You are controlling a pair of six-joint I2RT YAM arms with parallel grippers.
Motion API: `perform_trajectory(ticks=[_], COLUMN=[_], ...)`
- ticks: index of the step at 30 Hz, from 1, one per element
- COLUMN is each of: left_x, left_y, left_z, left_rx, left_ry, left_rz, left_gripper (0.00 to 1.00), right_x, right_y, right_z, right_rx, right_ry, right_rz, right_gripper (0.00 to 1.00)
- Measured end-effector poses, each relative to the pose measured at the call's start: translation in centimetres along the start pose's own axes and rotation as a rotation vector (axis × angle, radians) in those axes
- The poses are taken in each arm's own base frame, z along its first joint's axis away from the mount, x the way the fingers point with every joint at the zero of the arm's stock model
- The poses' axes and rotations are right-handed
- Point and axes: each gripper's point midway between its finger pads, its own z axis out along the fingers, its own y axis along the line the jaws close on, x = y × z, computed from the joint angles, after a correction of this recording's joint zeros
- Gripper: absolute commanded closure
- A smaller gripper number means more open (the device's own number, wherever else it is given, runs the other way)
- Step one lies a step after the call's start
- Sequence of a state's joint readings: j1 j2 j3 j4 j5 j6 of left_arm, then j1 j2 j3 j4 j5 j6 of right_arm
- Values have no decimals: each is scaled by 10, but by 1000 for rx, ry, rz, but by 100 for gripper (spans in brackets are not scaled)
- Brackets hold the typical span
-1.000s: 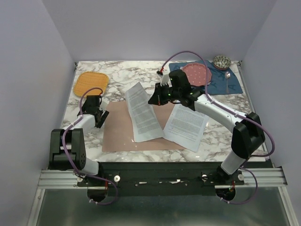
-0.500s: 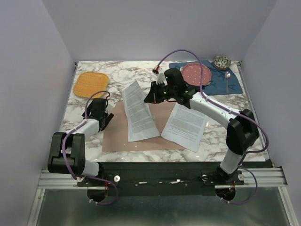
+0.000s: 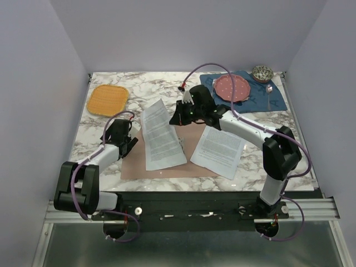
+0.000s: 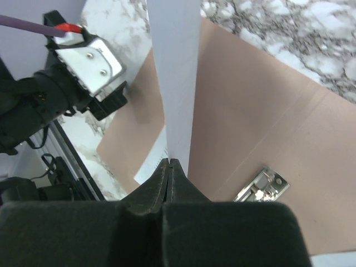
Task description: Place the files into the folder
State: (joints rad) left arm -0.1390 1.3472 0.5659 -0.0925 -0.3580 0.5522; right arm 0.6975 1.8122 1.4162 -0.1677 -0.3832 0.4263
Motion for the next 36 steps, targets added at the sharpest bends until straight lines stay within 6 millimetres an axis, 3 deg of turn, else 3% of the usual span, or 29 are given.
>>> perform_trajectory(ticks=[5, 11, 14, 15, 17, 21, 28, 36], left_x=[-3, -55, -66, -63, -55, -51, -51, -51], left_y=[-19, -37, -54, -62, -72, -73, -70, -70], left_z=[-19, -48, -45, -42, -34, -29, -28, -28], left_rx=[89, 156, 184, 197, 213, 189, 160, 156], left_ry=[-2, -116, -115, -95, -54, -37, -45, -46], left_rz=[18, 49, 83, 102, 131, 141, 133, 132], left_gripper=[1, 1, 1, 1, 1, 1, 1, 1], right_x=[28, 63, 71, 73, 77, 99, 157, 162], right_y=[-24, -47, -51, -51, -52, -55, -55, -22], right_z=[-1, -1, -1, -1, -1, -2, -11, -2], right_rx=[87, 163, 176, 179, 180, 170, 111, -10], right_ry=[37, 100, 115, 117, 124, 169, 281, 273], right_rz=[30, 82, 103, 109, 118, 149, 238, 231], right_gripper=[86, 81, 68, 59, 51, 40, 43, 48])
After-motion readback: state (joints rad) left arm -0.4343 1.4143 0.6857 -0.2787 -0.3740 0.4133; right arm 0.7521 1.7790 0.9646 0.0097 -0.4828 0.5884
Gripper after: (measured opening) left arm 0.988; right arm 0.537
